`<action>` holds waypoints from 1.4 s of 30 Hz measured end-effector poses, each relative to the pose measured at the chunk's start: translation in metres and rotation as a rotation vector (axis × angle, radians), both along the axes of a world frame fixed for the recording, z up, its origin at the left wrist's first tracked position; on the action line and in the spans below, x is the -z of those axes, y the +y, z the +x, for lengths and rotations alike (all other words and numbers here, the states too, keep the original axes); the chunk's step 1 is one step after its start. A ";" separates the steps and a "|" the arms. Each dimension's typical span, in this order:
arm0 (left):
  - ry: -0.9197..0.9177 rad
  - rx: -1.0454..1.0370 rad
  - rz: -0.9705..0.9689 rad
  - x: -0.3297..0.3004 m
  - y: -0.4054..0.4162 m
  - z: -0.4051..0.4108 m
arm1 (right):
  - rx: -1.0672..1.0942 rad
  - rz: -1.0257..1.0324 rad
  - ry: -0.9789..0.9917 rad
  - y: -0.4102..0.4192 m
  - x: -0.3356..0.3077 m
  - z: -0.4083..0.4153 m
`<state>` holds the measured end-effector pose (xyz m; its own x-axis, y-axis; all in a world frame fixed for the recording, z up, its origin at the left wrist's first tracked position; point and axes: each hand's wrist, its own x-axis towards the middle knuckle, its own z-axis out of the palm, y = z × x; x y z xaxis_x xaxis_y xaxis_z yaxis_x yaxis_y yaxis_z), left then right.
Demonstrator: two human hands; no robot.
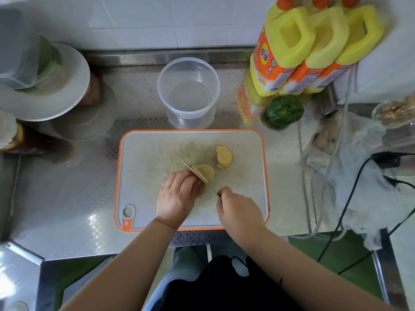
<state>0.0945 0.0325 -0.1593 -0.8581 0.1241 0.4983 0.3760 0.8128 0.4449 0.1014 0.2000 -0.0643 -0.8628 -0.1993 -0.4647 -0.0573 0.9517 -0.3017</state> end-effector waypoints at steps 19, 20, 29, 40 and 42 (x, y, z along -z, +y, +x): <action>0.025 0.021 0.063 0.003 0.000 -0.002 | -0.015 0.061 0.007 -0.019 -0.004 0.000; 0.021 0.021 0.064 0.004 -0.001 -0.002 | -0.012 0.056 0.001 -0.021 -0.002 -0.004; 0.022 0.028 0.071 0.003 -0.001 -0.003 | 0.008 0.034 -0.025 -0.026 0.015 -0.023; -0.015 0.020 0.047 0.004 -0.004 0.001 | 0.130 -0.042 -0.154 -0.013 0.044 -0.032; -0.010 0.014 0.053 0.001 -0.004 0.000 | 0.124 -0.077 -0.145 -0.010 0.037 -0.034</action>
<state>0.0941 0.0284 -0.1602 -0.8614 0.1095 0.4960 0.3822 0.7829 0.4910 0.0675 0.1904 -0.1011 -0.8081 -0.1350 -0.5733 0.1082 0.9227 -0.3700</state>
